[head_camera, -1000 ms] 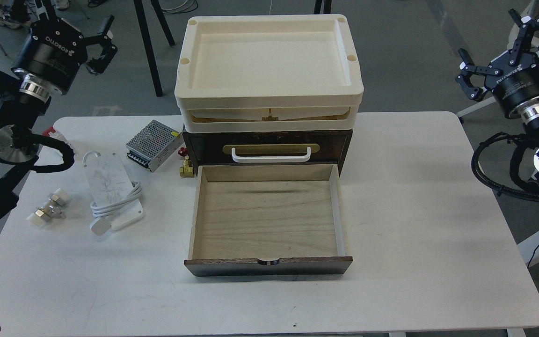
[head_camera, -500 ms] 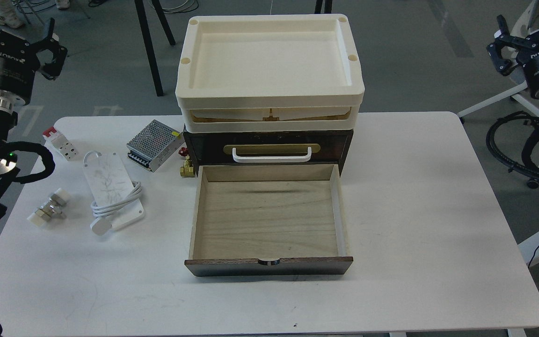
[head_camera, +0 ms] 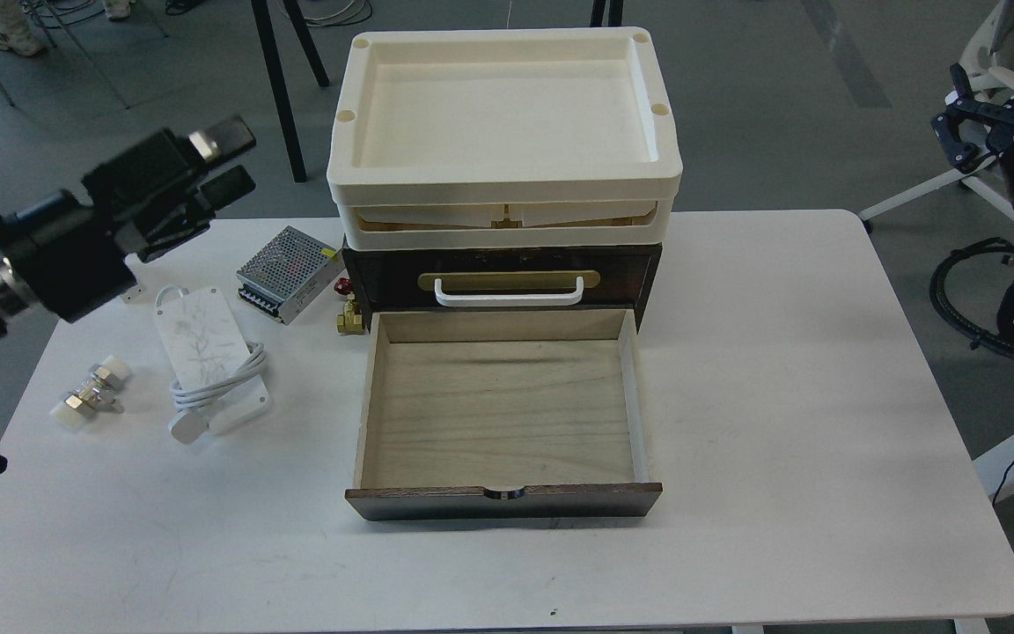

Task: Put charging cable into cabinet
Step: 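Lower the left gripper toward the white coiled charging cable, then close the left gripper on the white coiled charging cable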

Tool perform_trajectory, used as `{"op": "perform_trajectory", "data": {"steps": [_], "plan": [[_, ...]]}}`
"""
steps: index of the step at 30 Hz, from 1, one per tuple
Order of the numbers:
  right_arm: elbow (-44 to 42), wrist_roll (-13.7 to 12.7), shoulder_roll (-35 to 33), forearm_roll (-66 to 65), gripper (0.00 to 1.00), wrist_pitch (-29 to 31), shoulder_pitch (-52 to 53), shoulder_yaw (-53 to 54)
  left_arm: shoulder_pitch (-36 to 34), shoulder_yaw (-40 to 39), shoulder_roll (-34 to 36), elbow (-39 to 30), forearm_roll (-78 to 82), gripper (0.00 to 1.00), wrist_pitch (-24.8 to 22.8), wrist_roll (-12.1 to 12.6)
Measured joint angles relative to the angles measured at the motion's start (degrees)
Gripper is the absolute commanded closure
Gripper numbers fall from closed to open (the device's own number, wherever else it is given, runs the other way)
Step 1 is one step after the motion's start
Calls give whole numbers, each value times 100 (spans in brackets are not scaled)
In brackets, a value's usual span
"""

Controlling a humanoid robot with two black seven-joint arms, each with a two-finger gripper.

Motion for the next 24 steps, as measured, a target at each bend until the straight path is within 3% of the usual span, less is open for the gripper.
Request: {"op": "perform_trajectory", "data": {"steps": [4, 10, 19, 24], "plan": [[16, 0, -35, 1, 0, 0, -171, 1, 156, 765, 151, 826, 2433, 1, 1064, 0], [31, 0, -74, -7, 0, 0, -224, -32, 67, 1168, -768, 2672, 5698, 2, 1548, 0], [24, 0, -111, -16, 0, 0, -233, -42, -107, 1189, -1493, 3381, 6145, 4, 1631, -2], [21, 0, -107, -17, 0, 0, -264, -42, -339, 1374, -1757, 3755, 6146, 12, 1636, 1]]}}
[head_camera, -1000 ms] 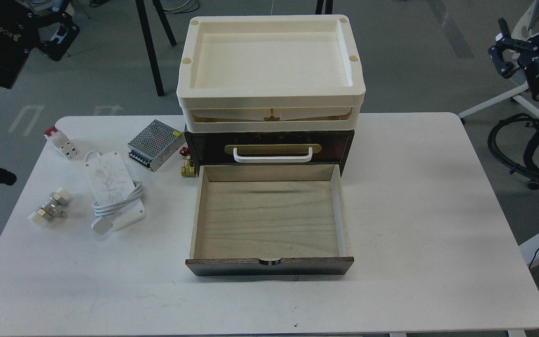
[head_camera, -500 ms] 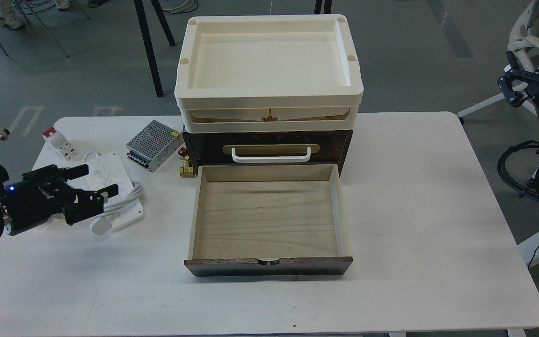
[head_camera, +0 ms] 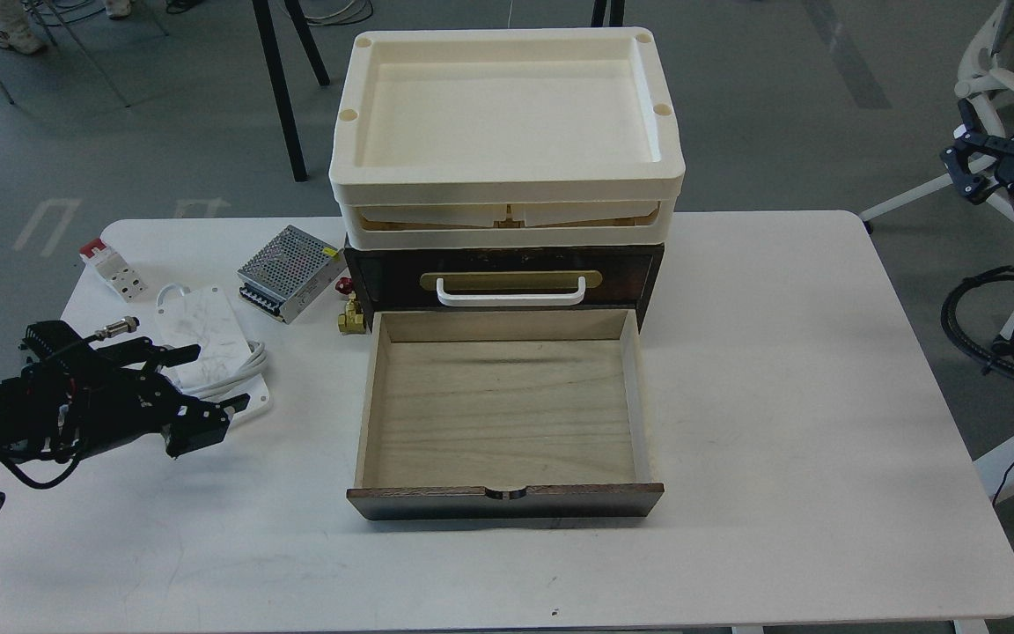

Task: Put charging cable into cabinet
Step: 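Close the left gripper on the white coiled charging cable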

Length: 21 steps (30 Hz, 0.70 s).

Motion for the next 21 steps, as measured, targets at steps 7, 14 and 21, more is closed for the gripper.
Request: {"op": "perform_trajectory", "data": {"steps": [7, 14, 21], "plan": [[1, 3, 4, 0, 0, 0, -6, 11, -297, 314, -533, 665, 0, 23, 16, -1], [-6, 8, -27, 0, 0, 0, -31, 27, -504, 628, -926, 1560, 0, 34, 398, -1], [-5, 9, -29, 0, 0, 0, -64, 27, -598, 893, -1054, 2094, 0, 79, 707, -1]]}}
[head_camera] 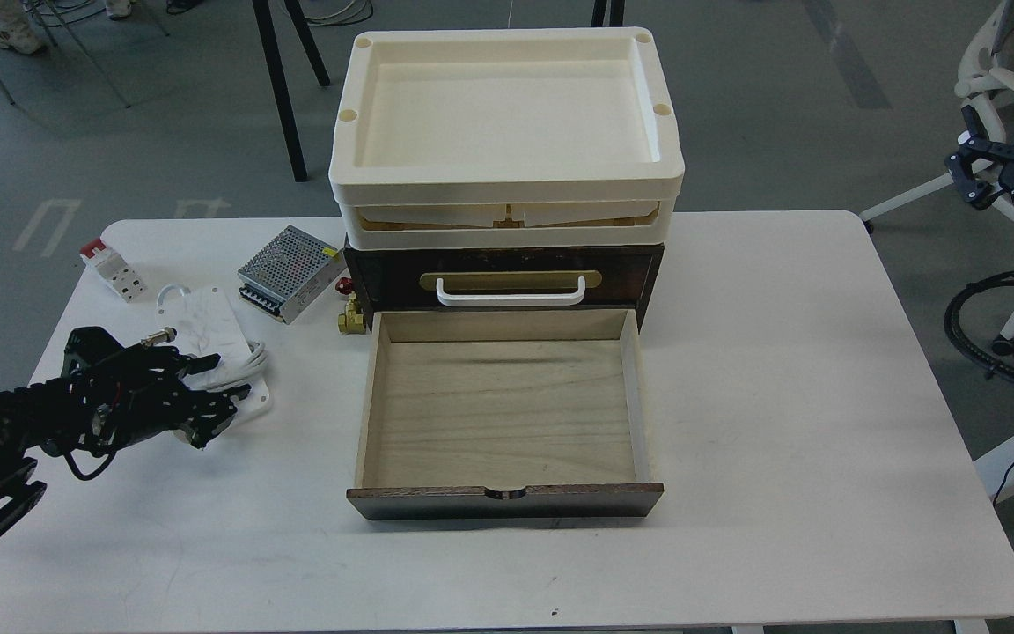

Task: Put charging cable into cabinet
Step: 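Close the left gripper on the white coiled charging cable, then carry the cable with the left gripper over the open bottom drawer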

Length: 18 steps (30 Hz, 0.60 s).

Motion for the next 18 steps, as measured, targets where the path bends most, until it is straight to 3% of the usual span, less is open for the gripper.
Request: {"op": "perform_trajectory", "data": {"steps": [5, 12, 15, 18], "plan": [[-3, 0, 4, 0, 0, 0, -33, 8, 7, 9, -4, 11, 0, 96, 89, 0], [-13, 0, 2, 1, 0, 0, -75, 16, -17, -3, 63, -207, -34, 97, 271, 0], [-14, 2, 0, 1, 0, 0, -87, 17, -17, -6, 405, -609, -204, 97, 283, 0], [-14, 7, -4, 1, 0, 0, -91, 23, 9, -44, 1211, -1532, -492, 97, 275, 0]]}}
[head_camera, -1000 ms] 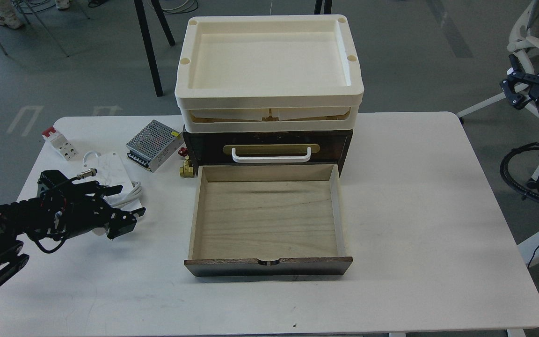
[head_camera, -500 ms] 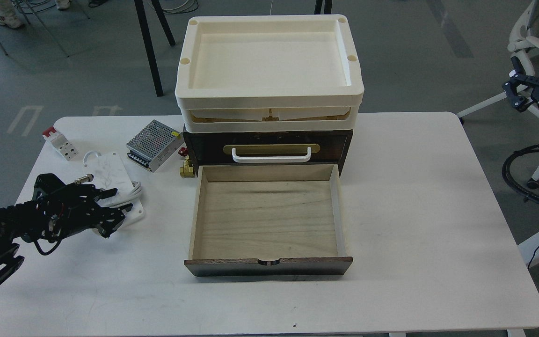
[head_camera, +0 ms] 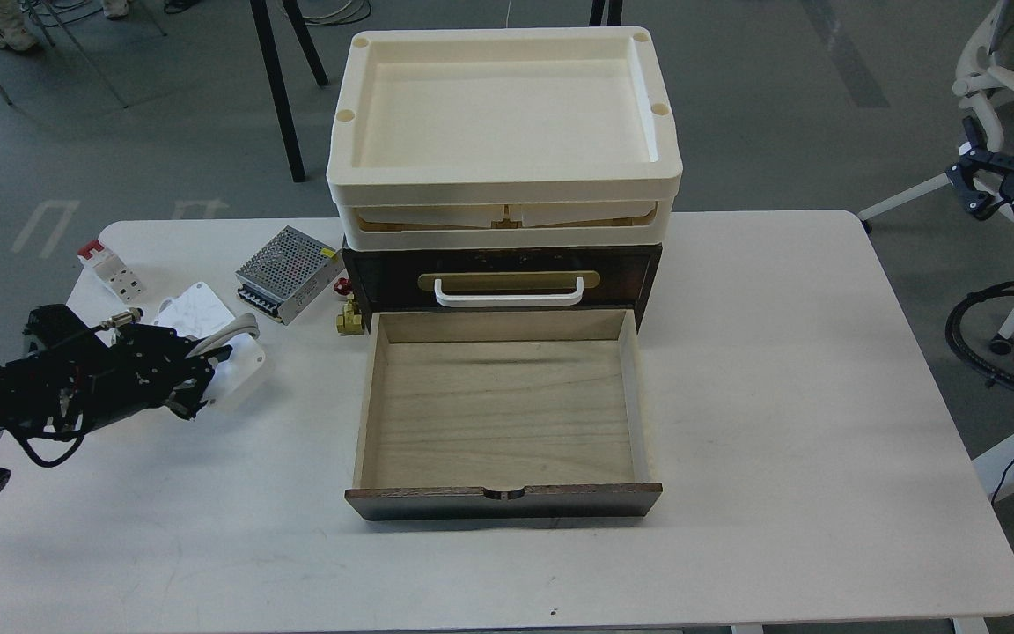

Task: Put charging cable into cabinet
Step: 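Carry the cable with the left gripper over the open bottom drawer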

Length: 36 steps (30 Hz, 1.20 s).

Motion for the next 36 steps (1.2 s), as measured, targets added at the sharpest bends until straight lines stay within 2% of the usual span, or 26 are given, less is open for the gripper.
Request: {"op": "perform_trajectory", "data": {"steps": [4, 7, 10, 12, 14, 21, 26, 36], "plan": [[-5, 2, 0, 0, 0, 0, -1, 37, 85, 6, 1705, -1997, -972, 97, -8, 3], [-40, 2, 0, 0, 0, 0, 0, 59, 305, 31, 2815, -3592, -1716, 97, 231, 3], [-68, 2, 0, -5, 0, 0, 0, 63, 562, 42, 3358, -4792, -2072, 97, 666, -1], [-80, 2, 0, -10, 0, 0, 0, 58, 678, 62, 3448, -5253, -2206, 97, 833, -2], [-102, 2, 3, -16, 0, 0, -2, 47, 761, 105, 3182, -5360, -2395, 97, 877, 1], [-284, 2, 93, -19, 0, 0, -42, 44, 1107, 169, 1591, -5400, -3011, 97, 895, 1], [-299, 2, 99, -18, 0, 0, -45, 22, 1123, 164, 971, -5328, -3236, 96, 896, 1], [-308, 2, 99, -19, 0, 0, -157, 24, 1101, 194, -51, -4203, -3393, 94, 664, 1]]}}
